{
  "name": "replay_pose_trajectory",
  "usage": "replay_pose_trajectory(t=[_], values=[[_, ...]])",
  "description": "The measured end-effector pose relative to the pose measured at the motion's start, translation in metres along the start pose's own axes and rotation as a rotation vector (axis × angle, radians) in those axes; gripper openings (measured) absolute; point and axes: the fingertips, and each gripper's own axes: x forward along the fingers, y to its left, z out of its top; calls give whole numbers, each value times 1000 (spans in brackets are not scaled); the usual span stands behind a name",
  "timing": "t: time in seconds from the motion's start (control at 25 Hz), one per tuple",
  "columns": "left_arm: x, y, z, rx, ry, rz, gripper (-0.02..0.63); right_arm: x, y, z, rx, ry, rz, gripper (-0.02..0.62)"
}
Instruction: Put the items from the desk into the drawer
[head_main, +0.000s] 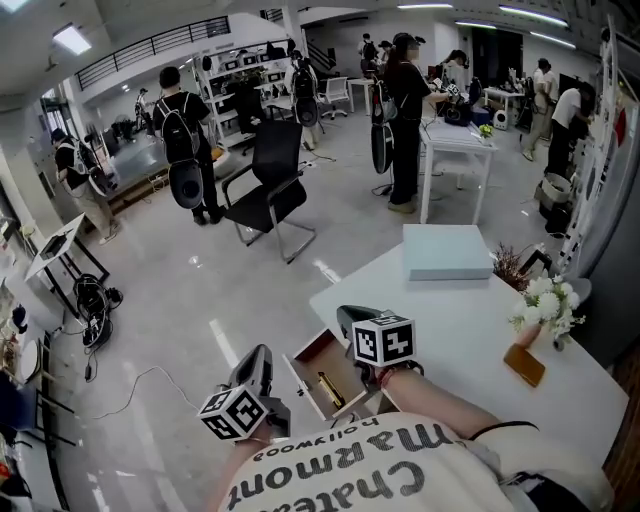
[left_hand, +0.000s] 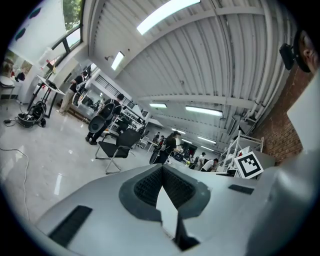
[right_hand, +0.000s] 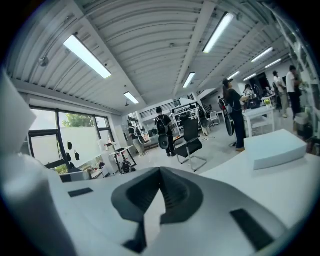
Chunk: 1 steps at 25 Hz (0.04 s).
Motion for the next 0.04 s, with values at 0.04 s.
replay_pose_trajectory(t=[0.04], values=[[1,-1,-2,3,4,1,2,0,-3,0,2,0,0,3]])
